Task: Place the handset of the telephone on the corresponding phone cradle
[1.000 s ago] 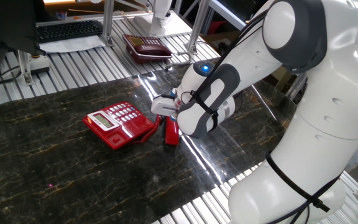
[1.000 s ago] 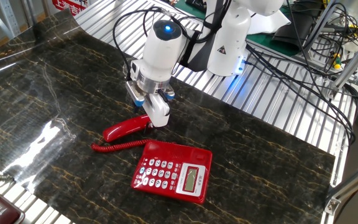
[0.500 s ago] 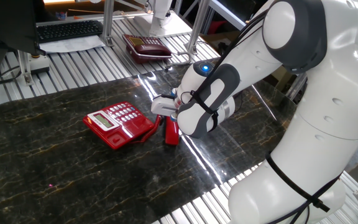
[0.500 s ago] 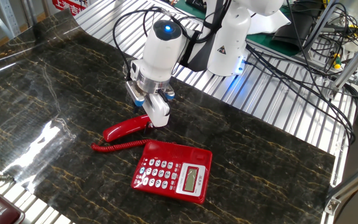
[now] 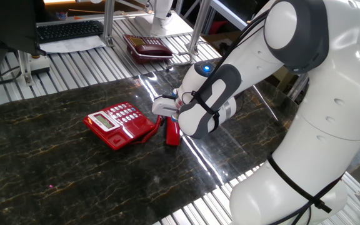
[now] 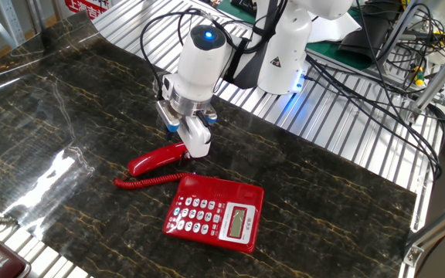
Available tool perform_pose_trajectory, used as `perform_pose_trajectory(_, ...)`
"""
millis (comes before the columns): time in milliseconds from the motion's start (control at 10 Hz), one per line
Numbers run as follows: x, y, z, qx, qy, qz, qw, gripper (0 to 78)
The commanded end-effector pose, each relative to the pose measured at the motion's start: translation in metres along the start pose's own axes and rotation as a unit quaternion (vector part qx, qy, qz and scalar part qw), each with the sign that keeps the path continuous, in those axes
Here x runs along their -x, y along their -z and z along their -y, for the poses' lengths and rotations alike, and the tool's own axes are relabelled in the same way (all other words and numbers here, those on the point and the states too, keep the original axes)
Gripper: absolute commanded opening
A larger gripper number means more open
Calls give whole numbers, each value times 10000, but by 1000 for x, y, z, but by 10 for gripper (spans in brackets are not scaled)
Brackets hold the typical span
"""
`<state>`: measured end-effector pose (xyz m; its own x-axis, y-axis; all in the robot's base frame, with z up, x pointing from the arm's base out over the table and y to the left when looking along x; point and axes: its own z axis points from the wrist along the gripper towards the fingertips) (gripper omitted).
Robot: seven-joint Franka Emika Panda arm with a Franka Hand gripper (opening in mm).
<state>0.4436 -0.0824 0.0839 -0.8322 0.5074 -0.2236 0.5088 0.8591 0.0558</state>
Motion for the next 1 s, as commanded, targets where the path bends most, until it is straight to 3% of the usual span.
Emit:
perform_pose_trajectory(100,-15,-20,-18,-60,647,-396,9971,773)
perform_pose_trajectory(1000,-16,-28,-17,-78,639,-416,9971,773)
